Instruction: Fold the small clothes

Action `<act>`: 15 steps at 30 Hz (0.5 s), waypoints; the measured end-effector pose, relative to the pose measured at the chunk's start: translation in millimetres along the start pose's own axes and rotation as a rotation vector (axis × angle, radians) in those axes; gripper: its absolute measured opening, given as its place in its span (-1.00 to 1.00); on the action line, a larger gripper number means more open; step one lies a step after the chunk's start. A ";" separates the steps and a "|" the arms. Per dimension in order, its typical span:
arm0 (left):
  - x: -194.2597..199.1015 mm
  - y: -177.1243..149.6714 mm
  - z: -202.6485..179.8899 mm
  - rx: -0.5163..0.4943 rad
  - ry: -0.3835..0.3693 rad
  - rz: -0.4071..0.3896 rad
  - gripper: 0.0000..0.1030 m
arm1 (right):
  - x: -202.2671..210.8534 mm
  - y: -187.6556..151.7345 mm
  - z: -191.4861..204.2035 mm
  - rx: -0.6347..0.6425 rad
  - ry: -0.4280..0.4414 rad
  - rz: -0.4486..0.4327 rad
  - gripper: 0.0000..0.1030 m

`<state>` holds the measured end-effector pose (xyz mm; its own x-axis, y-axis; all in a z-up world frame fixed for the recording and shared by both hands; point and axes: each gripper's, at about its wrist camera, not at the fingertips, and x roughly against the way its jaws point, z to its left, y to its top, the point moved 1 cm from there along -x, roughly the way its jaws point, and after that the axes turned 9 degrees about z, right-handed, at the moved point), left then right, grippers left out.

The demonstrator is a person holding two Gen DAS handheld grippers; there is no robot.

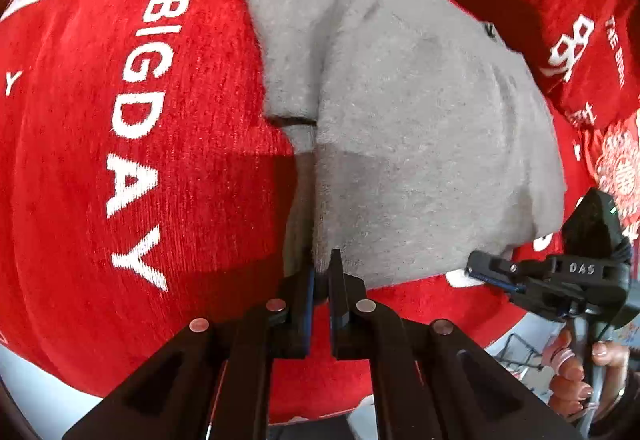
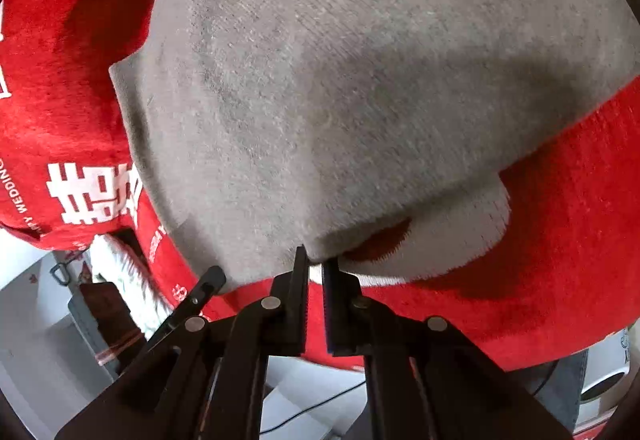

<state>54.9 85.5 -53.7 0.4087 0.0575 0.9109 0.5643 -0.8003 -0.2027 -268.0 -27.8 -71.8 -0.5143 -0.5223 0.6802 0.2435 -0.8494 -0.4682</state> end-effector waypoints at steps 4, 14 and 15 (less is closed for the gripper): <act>31.0 0.2 -3.1 -0.046 0.034 -0.022 -0.87 | 33.6 -9.3 3.7 0.127 -0.037 0.031 -0.87; 80.9 73.4 -18.3 -0.055 0.056 -0.203 -0.87 | 167.3 65.9 15.6 0.115 -0.161 -0.389 -0.87; 77.9 83.5 -25.8 -0.062 0.063 -0.212 -0.87 | 173.2 78.0 18.2 0.122 -0.191 -0.408 -0.86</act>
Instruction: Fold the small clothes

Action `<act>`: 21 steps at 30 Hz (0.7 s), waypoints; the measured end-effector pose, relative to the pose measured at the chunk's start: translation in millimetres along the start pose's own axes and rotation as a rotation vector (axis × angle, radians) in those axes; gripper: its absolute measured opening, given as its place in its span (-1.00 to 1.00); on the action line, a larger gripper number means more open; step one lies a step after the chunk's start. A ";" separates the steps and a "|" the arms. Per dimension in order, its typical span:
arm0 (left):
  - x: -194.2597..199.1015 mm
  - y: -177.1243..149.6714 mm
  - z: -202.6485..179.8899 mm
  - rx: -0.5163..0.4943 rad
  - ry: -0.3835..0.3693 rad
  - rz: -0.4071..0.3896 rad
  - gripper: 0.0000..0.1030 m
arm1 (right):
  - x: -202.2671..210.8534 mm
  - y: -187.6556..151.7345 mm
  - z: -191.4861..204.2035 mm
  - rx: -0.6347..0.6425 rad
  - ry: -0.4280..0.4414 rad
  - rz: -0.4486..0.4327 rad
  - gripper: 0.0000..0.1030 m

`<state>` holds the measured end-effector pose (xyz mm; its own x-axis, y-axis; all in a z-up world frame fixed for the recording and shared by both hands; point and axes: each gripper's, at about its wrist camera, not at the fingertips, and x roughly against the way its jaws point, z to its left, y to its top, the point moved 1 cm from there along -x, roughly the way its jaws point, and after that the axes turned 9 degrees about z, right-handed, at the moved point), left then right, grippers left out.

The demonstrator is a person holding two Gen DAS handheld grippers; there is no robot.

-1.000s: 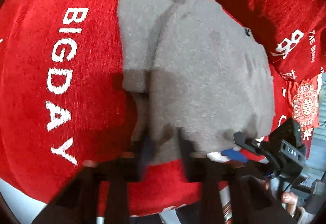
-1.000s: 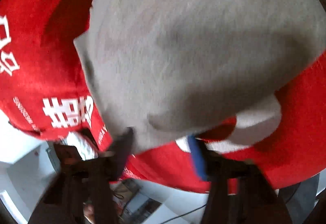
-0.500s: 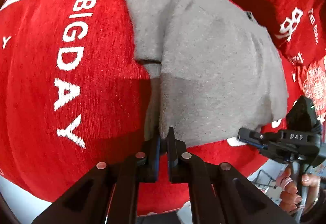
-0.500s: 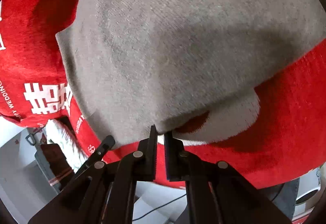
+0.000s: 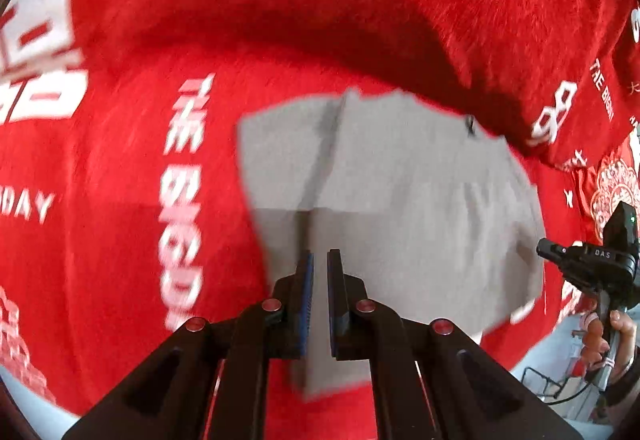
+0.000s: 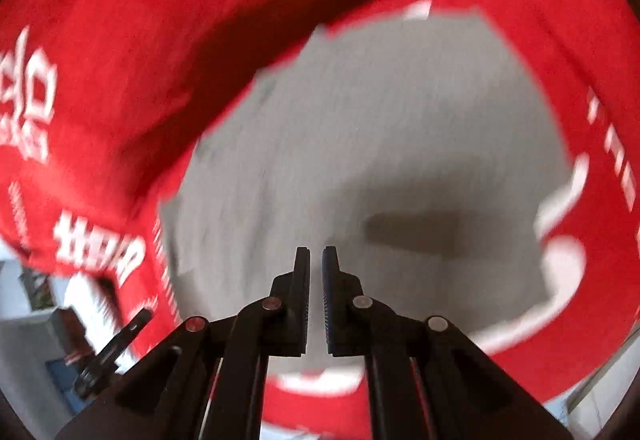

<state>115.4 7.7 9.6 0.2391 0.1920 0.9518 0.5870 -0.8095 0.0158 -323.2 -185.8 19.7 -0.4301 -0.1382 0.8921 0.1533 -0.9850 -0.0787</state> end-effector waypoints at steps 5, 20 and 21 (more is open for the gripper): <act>-28.8 48.5 -34.4 -0.055 0.058 -0.035 -0.87 | -3.6 38.2 4.4 0.048 -0.076 -0.029 -0.86; -62.3 86.6 4.3 0.100 0.109 0.008 -0.87 | -1.6 68.1 -48.3 -0.072 -0.056 -0.047 -0.92; -59.3 83.8 5.8 0.101 0.135 0.004 -0.87 | 3.1 68.2 -49.2 -0.067 -0.079 -0.054 -0.92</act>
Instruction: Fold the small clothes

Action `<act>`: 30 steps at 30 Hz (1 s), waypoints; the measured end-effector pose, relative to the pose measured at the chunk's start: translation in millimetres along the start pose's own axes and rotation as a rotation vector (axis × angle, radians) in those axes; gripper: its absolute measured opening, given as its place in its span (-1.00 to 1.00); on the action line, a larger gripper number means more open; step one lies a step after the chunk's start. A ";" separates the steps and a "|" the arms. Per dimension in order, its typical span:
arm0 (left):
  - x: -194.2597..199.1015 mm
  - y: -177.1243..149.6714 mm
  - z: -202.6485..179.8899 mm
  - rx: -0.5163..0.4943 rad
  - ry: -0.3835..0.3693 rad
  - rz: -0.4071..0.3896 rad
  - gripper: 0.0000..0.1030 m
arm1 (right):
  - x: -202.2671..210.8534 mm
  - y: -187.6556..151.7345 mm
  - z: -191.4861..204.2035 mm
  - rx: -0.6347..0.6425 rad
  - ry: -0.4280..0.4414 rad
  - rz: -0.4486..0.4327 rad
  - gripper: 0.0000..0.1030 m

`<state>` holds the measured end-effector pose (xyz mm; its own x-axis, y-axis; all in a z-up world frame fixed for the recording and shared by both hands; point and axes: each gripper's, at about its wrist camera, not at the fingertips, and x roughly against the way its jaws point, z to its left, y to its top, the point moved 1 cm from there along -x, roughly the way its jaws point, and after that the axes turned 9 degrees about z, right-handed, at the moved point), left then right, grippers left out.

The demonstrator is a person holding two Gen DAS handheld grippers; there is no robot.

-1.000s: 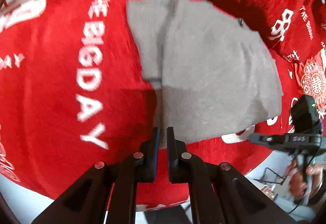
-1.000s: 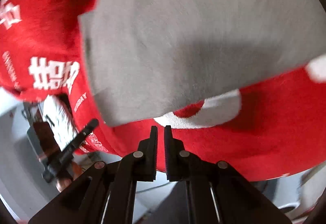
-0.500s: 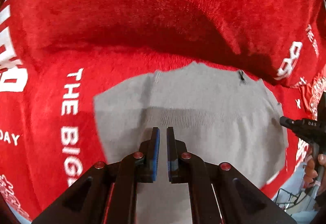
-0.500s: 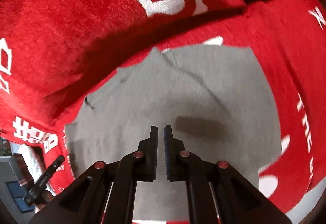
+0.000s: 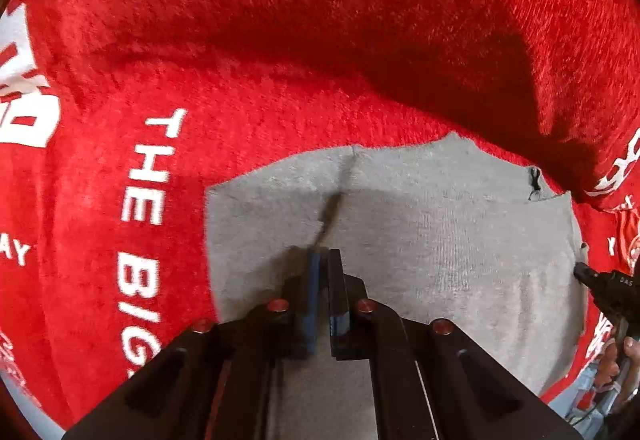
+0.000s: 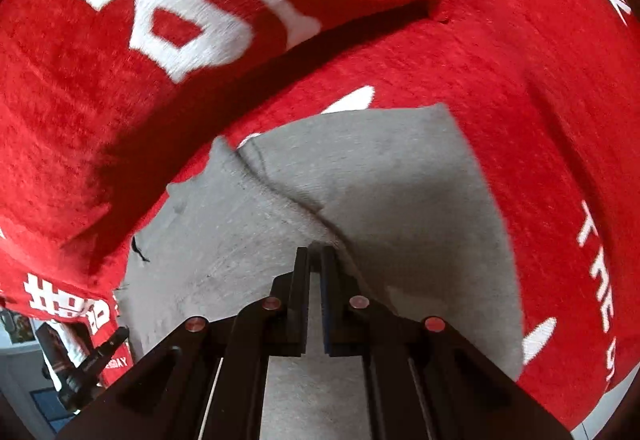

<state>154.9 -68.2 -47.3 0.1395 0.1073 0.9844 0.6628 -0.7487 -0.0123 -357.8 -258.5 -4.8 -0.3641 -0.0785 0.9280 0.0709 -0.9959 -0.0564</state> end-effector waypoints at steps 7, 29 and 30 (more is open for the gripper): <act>13.0 -13.0 13.5 -0.002 0.036 0.019 -0.87 | 20.0 -3.7 -30.0 -0.069 -0.036 0.004 -0.86; 26.9 -72.9 2.7 -0.021 0.132 0.047 1.00 | 23.7 -56.3 -30.1 0.076 -0.074 0.091 -0.08; 25.7 -73.3 0.8 -0.021 0.139 0.047 1.00 | 22.5 -57.2 -26.4 0.093 -0.086 0.089 -0.07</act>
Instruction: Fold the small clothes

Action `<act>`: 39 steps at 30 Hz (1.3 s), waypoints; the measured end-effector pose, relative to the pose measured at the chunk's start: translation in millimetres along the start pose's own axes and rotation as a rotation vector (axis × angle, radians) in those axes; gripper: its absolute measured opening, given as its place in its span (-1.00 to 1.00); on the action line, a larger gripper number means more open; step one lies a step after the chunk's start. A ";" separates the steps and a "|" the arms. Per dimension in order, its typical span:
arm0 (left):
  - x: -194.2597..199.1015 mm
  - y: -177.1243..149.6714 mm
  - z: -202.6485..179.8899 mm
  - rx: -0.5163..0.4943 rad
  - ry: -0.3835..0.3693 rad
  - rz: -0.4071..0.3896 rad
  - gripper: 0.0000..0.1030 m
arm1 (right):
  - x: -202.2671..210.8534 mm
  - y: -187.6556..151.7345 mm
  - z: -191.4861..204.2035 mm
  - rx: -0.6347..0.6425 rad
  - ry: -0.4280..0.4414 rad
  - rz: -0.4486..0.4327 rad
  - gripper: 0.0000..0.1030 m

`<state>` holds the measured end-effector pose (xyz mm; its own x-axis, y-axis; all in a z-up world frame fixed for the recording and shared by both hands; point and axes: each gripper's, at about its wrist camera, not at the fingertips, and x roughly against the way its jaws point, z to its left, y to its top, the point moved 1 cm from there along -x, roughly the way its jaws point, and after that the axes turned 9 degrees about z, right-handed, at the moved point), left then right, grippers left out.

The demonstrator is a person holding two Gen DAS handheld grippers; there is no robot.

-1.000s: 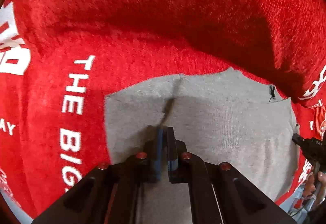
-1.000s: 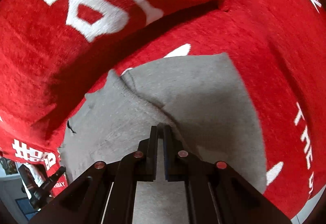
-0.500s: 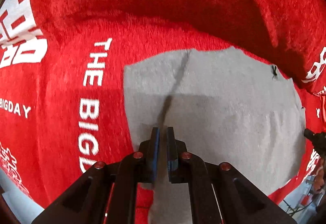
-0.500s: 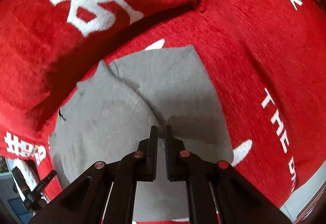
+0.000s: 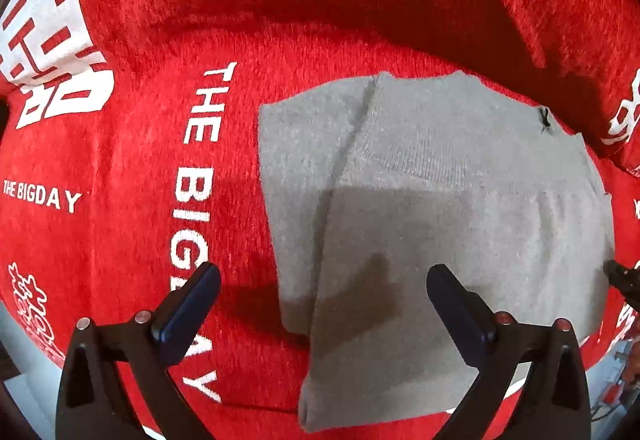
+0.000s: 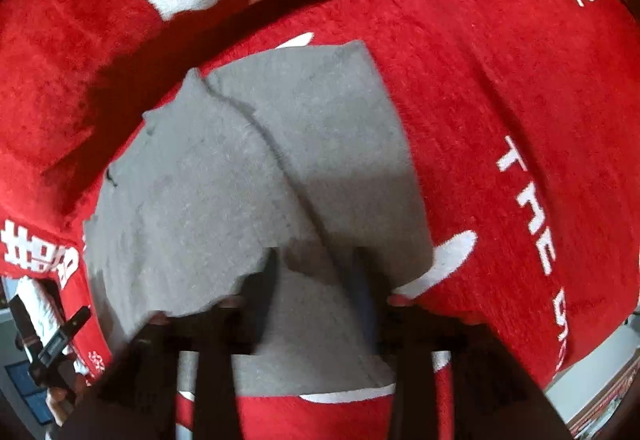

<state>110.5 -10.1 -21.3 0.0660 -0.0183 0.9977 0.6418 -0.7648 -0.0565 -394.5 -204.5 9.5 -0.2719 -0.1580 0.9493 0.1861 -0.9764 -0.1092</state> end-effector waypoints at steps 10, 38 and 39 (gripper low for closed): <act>8.7 1.8 0.2 -0.006 0.003 0.011 1.00 | -8.4 -12.8 -0.8 0.038 -0.089 0.034 -0.89; 7.0 -13.3 19.3 -0.033 0.063 0.021 1.00 | -23.5 -99.7 99.9 0.099 0.140 0.051 0.58; 5.6 -13.8 21.9 -0.030 0.061 0.024 1.00 | -29.7 -104.5 106.5 0.107 0.197 0.067 0.60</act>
<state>118.8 14.5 -15.7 0.0341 -0.0755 0.9966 0.6170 -0.7828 -0.0804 -305.3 -82.0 24.1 -0.4329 -0.2578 0.8638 0.3063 -0.9433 -0.1280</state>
